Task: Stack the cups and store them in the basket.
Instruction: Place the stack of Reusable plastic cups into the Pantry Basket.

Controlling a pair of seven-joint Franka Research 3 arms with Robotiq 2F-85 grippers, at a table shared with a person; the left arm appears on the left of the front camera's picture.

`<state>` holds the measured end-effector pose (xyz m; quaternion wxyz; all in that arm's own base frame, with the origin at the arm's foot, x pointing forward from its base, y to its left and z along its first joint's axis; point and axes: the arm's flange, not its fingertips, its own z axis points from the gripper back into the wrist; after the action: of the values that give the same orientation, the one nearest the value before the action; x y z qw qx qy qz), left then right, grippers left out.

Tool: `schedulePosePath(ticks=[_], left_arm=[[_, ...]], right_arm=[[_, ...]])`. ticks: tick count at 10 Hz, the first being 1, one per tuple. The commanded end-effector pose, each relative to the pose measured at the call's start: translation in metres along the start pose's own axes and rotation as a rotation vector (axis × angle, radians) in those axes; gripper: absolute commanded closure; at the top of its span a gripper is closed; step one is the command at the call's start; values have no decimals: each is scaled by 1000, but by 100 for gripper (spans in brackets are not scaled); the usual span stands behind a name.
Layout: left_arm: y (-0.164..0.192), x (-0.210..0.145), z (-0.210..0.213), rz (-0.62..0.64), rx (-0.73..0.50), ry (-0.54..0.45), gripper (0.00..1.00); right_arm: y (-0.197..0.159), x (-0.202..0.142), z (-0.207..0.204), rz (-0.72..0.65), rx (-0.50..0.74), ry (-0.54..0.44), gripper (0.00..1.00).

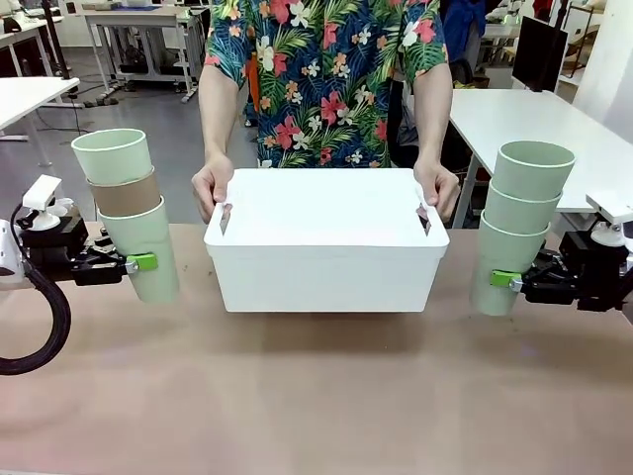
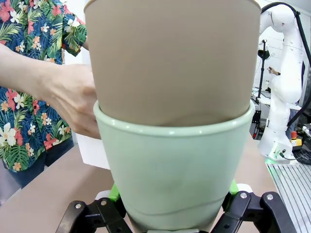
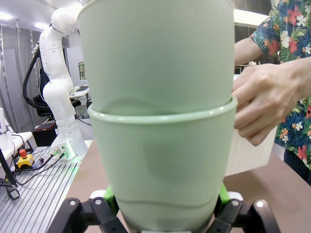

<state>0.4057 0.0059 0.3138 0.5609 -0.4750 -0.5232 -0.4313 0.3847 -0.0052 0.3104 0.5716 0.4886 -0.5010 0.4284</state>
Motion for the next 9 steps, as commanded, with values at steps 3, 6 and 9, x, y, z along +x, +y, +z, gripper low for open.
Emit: schedulePosePath(ticks=[3,6,9], left_arm=[[-1,4,-1,-9,-2,-5,13],[-1,4,-1,-9,-2,-5,13],[-1,4,-1,-9,-2,-5,13]], right_arm=[[0,5,0,11,-3,-2,15],[0,5,0,11,-3,-2,15],[0,5,0,11,-3,-2,15]])
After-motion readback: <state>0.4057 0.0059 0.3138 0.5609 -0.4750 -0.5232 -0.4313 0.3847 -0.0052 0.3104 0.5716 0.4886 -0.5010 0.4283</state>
